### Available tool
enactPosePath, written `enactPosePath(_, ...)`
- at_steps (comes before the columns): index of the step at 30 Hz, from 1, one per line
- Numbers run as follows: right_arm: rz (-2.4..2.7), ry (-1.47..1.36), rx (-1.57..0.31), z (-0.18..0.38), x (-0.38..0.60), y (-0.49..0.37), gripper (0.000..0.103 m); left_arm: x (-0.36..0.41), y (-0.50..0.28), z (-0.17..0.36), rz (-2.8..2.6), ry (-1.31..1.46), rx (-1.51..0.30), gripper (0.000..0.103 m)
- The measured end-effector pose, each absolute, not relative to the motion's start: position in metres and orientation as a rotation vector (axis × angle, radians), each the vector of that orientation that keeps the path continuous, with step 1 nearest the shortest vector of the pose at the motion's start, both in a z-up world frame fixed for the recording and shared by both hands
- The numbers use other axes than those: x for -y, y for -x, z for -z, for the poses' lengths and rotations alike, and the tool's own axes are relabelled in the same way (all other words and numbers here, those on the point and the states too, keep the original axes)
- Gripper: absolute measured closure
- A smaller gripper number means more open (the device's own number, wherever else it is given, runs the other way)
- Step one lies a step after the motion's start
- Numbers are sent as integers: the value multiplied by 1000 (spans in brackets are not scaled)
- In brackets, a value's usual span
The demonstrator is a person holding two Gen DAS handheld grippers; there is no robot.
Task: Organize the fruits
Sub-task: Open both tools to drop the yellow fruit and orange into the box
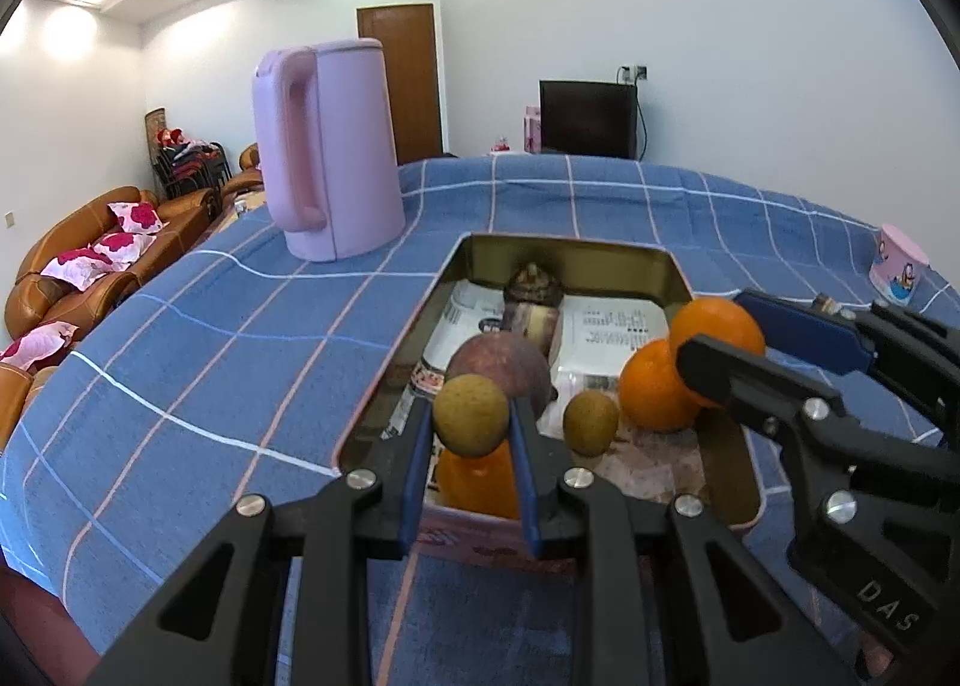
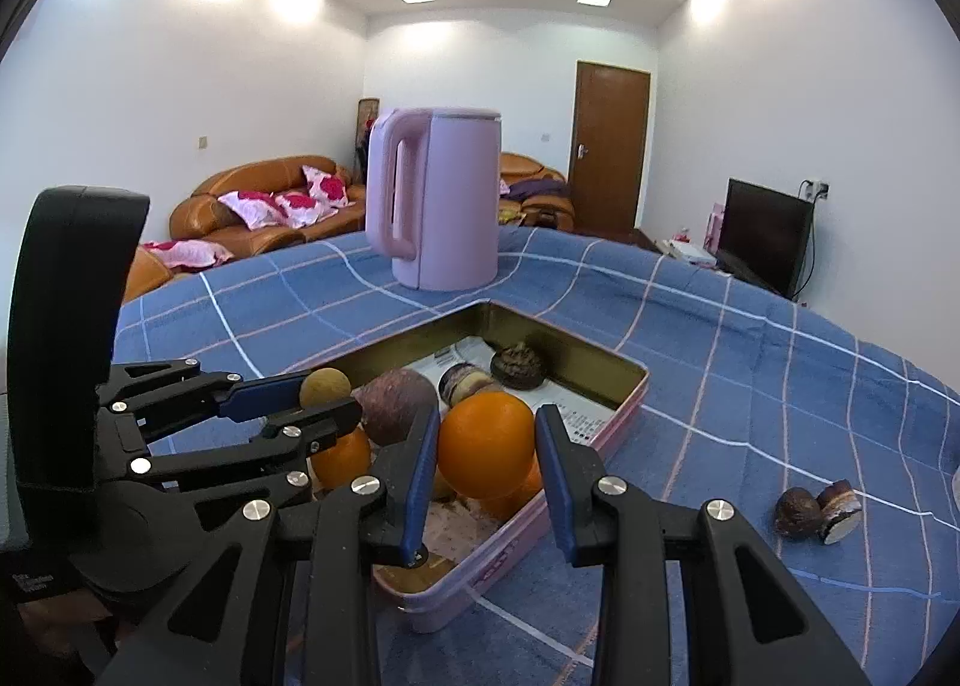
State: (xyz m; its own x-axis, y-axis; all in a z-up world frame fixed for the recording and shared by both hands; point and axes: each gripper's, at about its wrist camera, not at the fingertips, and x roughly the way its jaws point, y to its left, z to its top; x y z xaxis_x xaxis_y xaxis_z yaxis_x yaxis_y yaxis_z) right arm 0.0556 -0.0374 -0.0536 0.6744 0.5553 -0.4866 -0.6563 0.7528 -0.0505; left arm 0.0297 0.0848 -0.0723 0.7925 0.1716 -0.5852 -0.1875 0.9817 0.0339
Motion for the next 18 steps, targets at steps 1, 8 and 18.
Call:
enactPosePath(1, -693, 236, -483, 55, 35, -57, 68, -84, -30, 72, -192, 23, -628, 76)
enactPosePath(8, -710, 256, -561, 63, 29, -64, 68, -81, -30, 72, -191, 1, -635, 76)
enactPosePath(18, -743, 222, -606, 68, 32, -70, 67, -80, -30, 71, -199, -2, -635, 73)
